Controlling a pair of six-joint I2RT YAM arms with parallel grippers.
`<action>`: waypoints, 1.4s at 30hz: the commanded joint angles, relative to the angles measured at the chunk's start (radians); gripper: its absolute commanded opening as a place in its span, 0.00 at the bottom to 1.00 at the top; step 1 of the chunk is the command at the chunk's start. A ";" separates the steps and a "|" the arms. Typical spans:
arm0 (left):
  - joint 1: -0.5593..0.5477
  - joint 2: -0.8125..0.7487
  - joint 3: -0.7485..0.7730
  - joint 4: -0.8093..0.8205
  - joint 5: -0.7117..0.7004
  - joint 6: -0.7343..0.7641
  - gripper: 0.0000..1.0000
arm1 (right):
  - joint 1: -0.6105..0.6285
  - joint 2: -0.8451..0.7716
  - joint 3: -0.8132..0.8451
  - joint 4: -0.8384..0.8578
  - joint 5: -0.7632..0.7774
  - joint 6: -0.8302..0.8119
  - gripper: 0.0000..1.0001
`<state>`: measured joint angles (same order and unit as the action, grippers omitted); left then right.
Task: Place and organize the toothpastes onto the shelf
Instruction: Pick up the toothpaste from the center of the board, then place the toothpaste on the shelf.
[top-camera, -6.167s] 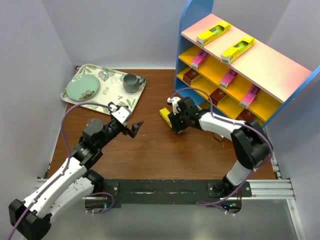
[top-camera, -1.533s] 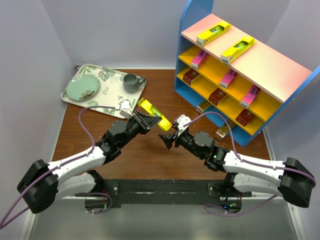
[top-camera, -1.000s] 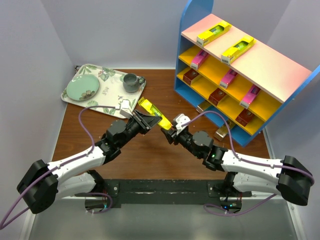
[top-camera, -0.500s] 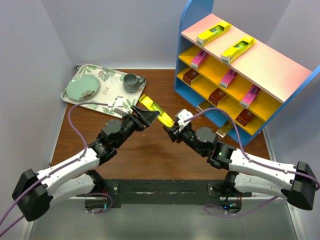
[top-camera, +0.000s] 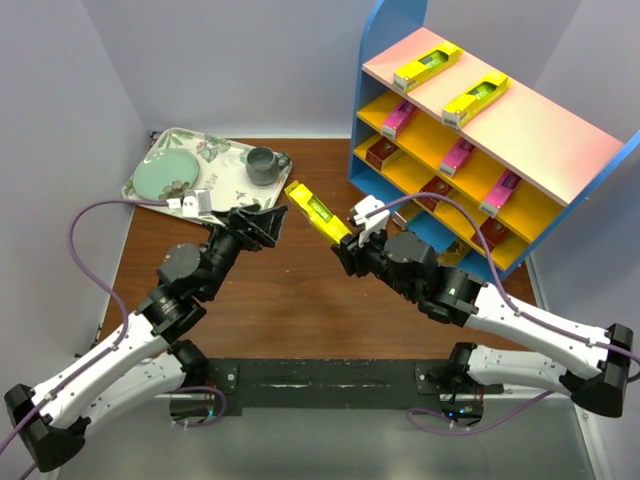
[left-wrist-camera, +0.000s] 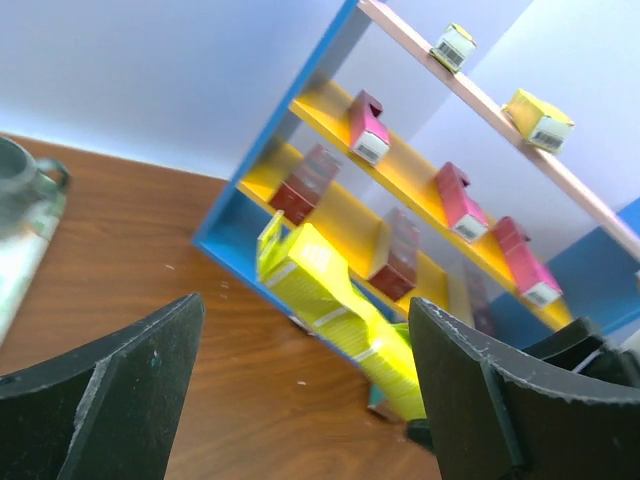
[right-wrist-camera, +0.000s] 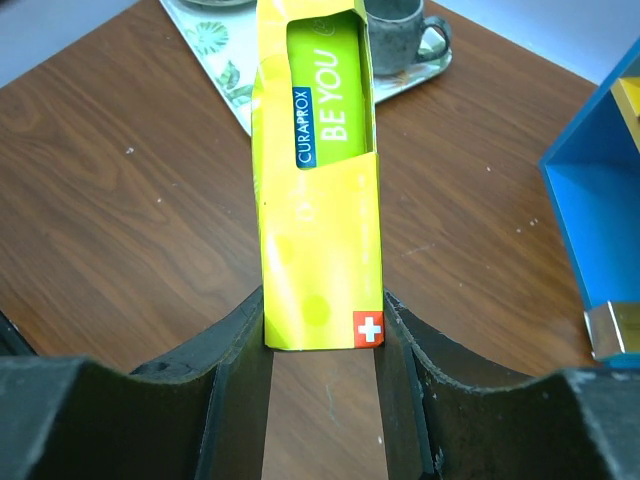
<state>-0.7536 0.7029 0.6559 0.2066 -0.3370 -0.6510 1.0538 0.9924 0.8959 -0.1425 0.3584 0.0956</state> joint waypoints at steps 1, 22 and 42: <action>0.000 -0.045 0.094 -0.090 -0.077 0.271 0.89 | 0.005 -0.006 0.155 -0.132 0.066 0.052 0.21; 0.005 -0.169 -0.065 -0.087 -0.424 0.685 0.92 | -0.160 0.304 1.154 -0.692 0.542 -0.137 0.18; 0.057 -0.189 -0.081 -0.122 -0.376 0.659 0.92 | -0.643 0.279 1.104 -0.825 0.545 0.041 0.13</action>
<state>-0.7086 0.5156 0.5758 0.0780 -0.7311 0.0113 0.4419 1.2934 2.0216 -0.9791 0.8589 0.0868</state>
